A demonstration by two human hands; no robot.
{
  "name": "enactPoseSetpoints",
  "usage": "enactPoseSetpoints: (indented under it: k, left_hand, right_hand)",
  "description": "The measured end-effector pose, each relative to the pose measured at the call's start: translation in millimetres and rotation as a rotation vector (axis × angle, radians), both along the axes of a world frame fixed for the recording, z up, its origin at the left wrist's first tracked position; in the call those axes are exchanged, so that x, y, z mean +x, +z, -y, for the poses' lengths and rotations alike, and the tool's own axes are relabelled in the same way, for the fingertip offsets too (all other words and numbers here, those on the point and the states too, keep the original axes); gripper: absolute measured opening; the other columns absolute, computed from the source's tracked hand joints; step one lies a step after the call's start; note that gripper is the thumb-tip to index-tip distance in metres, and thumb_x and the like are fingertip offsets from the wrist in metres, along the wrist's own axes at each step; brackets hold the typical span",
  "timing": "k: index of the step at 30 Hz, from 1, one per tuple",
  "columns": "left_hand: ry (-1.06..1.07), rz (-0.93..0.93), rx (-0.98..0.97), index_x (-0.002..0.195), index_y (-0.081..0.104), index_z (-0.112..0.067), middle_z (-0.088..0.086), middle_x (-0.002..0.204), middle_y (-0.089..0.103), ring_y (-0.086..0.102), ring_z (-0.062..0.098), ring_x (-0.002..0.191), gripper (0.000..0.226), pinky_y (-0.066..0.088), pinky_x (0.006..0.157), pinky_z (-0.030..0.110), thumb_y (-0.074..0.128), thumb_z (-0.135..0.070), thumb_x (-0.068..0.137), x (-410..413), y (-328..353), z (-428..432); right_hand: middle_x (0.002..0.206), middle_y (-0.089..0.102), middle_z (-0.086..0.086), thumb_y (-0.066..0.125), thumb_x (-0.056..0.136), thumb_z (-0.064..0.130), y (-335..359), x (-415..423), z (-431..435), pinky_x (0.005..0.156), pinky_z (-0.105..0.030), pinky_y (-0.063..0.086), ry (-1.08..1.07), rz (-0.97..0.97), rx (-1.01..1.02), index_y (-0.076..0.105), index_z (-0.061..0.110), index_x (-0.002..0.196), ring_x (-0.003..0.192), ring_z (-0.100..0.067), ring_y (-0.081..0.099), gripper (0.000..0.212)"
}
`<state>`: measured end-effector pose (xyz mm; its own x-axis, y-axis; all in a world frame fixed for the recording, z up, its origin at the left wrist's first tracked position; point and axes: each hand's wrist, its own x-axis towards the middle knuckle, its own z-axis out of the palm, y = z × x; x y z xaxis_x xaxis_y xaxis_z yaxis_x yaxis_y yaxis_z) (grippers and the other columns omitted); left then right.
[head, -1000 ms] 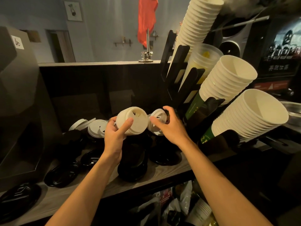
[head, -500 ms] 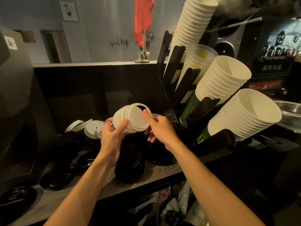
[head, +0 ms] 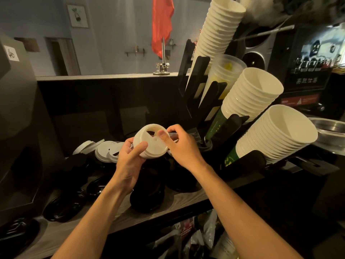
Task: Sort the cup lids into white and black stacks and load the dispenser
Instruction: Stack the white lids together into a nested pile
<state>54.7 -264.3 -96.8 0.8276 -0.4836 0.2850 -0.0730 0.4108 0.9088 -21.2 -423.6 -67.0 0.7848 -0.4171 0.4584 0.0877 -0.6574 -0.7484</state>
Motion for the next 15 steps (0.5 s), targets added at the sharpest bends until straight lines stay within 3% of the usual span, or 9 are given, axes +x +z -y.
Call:
enactPoseSetpoints:
  k: [2,5,9,13,15]
  left_hand:
    - [-0.041,0.022,0.018,0.136,0.048,-0.006,0.020,0.129,0.066,0.069,0.031,0.110,0.100,0.060,0.084,0.036,0.094,-0.046,0.056,-1,0,0]
    - [-0.062,0.034,0.023,0.128,0.052,-0.011,0.015,0.123,0.069,0.070,0.026,0.104,0.078,0.060,0.080,0.032,0.083,-0.036,0.062,-2,-1,0]
    - [-0.085,0.049,0.053,0.131,0.051,-0.010,0.016,0.126,0.067,0.070,0.026,0.107,0.084,0.060,0.082,0.033,0.085,-0.040,0.060,0,6,-1]
    - [-0.036,0.133,0.120,0.129,0.054,-0.012,0.011,0.120,0.069,0.072,0.022,0.101,0.087,0.060,0.076,0.031,0.084,-0.051,0.057,5,27,9]
    - [-0.003,0.140,0.131,0.129,0.055,-0.011,0.010,0.120,0.068,0.071,0.024,0.103,0.087,0.060,0.075,0.030,0.080,-0.052,0.057,11,34,17]
  right_hand:
    - [0.109,0.069,0.010,0.040,0.094,0.071,-2,1,-4,0.087,-0.035,0.058,0.066,0.003,0.063,0.059,0.029,0.126,0.101,-0.007,0.065,0.057]
    - [0.108,0.071,0.013,0.037,0.093,0.074,-3,2,-7,0.091,-0.037,0.057,0.110,0.018,0.105,0.062,0.033,0.128,0.101,-0.004,0.066,0.060]
    - [0.104,0.071,0.015,0.036,0.086,0.083,1,2,-5,0.091,-0.039,0.057,0.129,-0.013,0.127,0.063,0.038,0.122,0.100,-0.005,0.066,0.064]
    - [0.105,0.070,0.007,0.022,0.100,0.067,15,2,3,0.093,-0.032,0.051,0.151,0.003,0.270,0.065,0.040,0.107,0.103,-0.010,0.064,0.051]
    - [0.109,0.066,0.006,0.026,0.106,0.054,17,7,13,0.093,-0.031,0.048,0.046,0.012,0.304,0.064,0.034,0.116,0.110,-0.013,0.061,0.044]
